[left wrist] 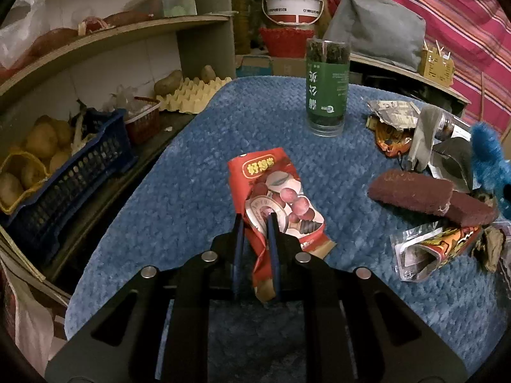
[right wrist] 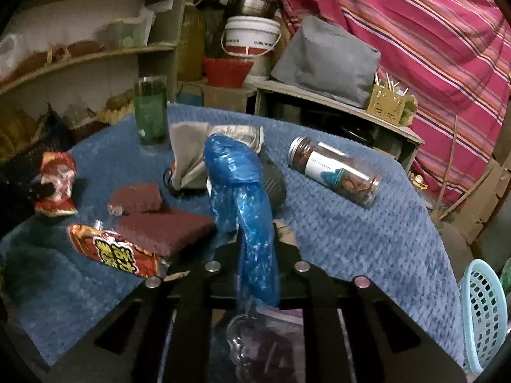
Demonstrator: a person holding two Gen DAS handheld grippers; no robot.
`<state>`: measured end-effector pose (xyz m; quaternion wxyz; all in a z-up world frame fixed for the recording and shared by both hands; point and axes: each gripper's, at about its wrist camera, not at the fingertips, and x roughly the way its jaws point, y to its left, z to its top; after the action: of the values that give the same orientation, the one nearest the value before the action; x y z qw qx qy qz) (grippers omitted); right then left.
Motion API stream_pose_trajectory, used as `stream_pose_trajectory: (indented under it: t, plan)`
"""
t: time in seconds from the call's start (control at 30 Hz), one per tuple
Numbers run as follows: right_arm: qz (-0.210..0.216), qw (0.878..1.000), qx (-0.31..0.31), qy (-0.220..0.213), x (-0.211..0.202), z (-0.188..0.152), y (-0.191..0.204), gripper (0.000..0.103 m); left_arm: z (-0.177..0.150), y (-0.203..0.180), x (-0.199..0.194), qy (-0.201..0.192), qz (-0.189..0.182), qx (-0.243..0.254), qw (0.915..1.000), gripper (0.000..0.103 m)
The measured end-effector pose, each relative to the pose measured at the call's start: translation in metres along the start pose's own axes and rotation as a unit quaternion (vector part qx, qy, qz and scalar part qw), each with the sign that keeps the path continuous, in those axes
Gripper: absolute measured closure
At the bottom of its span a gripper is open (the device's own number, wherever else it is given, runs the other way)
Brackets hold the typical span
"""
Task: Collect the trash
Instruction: 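Carry the red wrapper and blue bag in both tools over the light-blue basket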
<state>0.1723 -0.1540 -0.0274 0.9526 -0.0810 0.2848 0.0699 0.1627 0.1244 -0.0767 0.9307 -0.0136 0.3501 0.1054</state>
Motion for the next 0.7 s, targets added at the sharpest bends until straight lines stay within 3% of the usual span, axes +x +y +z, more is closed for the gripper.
stream_pose_trajectory:
  t: [0.27,0.5,0.7]
  plan:
    - [0.013,0.999,0.028,-0.03,-0.029,0.009,-0.048,0.092,0.013,-0.027,-0.029,-0.026,0.005,0.021,0.9994,0.09]
    - [-0.007,0.997,0.059,-0.056,-0.057,0.006,-0.104,0.092,0.035,-0.07,-0.063,-0.053,-0.022,0.039,0.9975,0.09]
    - [-0.029,0.994,0.084,-0.062,-0.075,-0.011,-0.152,0.092,0.044,-0.135,-0.082,-0.066,-0.064,0.072,0.9932,0.09]
